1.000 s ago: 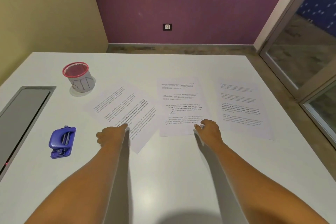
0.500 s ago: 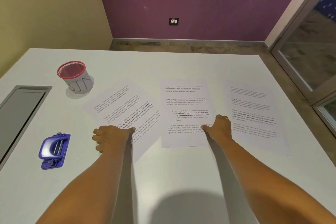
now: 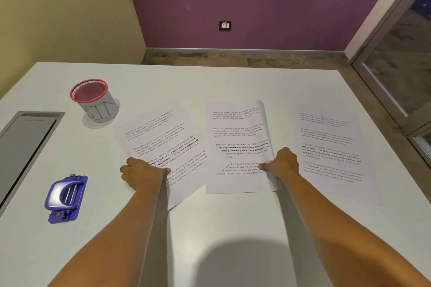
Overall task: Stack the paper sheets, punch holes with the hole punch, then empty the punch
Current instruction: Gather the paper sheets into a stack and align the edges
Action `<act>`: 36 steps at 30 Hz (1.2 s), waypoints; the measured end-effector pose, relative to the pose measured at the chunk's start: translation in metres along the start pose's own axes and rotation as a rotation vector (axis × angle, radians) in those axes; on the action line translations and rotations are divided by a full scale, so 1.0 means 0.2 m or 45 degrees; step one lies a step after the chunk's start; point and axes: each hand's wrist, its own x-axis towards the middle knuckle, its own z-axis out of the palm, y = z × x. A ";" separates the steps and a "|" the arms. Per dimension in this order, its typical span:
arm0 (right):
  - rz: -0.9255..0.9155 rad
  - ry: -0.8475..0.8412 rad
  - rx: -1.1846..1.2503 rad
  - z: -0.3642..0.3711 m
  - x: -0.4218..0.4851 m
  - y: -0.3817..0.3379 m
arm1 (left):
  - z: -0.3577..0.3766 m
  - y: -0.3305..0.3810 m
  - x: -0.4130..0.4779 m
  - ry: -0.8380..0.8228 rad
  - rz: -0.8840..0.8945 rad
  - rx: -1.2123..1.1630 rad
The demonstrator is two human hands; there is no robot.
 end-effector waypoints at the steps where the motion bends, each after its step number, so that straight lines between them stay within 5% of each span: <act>1: -0.001 -0.015 0.013 0.00 0.00 0.00 | 0.00 0.00 0.00 -0.004 -0.020 -0.045; 9: -0.095 -0.028 0.053 0.01 -0.02 0.05 | -0.02 -0.02 0.05 -0.151 -0.103 -0.222; 22: -0.300 0.165 0.330 -0.06 -0.11 0.09 | -0.13 -0.10 0.01 -0.135 0.261 -0.399; 36: -0.390 -0.420 1.029 -0.27 -0.33 0.23 | -0.36 -0.03 -0.23 -0.771 0.271 -1.101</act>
